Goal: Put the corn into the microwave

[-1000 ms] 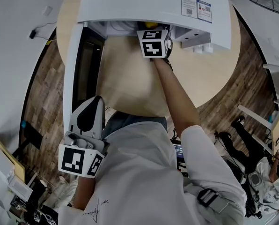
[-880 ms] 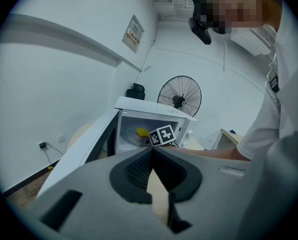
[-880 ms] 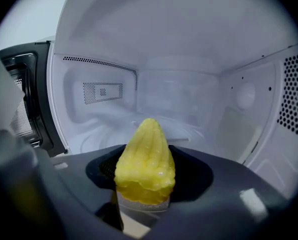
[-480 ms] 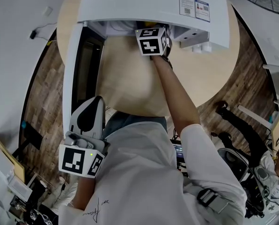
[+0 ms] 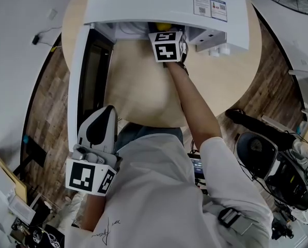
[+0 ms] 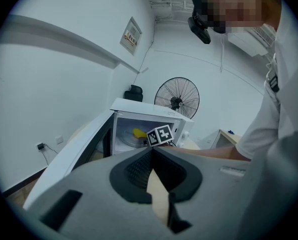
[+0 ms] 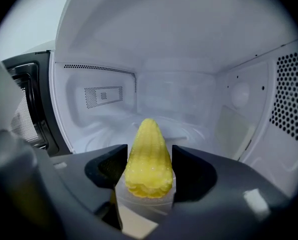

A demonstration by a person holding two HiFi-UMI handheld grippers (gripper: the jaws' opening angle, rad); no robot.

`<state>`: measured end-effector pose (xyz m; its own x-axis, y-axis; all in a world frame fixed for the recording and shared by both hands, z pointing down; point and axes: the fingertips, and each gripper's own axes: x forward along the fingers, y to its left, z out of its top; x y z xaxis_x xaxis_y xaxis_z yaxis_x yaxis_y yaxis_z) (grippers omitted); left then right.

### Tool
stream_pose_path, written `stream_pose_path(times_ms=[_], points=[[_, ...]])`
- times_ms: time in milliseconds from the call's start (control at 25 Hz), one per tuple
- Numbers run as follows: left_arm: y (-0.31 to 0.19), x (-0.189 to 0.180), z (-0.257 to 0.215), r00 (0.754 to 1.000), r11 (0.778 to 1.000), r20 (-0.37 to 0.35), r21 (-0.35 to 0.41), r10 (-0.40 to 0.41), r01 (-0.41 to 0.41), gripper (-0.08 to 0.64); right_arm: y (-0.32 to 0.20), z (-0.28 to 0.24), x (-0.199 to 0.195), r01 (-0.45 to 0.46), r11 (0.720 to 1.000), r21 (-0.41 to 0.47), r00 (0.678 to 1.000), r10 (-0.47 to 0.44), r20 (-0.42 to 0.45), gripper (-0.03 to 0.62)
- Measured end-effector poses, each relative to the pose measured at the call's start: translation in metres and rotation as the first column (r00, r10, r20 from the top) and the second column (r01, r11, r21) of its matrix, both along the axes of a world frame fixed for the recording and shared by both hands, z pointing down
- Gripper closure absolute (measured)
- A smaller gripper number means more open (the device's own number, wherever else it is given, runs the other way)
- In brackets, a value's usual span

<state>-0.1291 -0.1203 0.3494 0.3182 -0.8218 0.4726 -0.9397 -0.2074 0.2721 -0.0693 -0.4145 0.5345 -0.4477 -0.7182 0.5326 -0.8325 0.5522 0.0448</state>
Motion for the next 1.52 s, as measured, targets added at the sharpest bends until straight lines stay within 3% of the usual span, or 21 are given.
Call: stream_pose_path(times_ms=[720,1520], points=[[0.008,0.011,-0.007,1.0,0.999,-0.006,0.04,0.016,-0.016,0.568,0.015,-0.02,0.016,-0.023,0.999,0.033,1.0,0.022,0.022,0.318],[0.018,0.015,-0.02,0.998,0.995,-0.023,0.079,0.062,-0.06,0.568,0.052,-0.055,0.034,-0.059,0.998,0.003,0.995,0.058,0.08,0.376]])
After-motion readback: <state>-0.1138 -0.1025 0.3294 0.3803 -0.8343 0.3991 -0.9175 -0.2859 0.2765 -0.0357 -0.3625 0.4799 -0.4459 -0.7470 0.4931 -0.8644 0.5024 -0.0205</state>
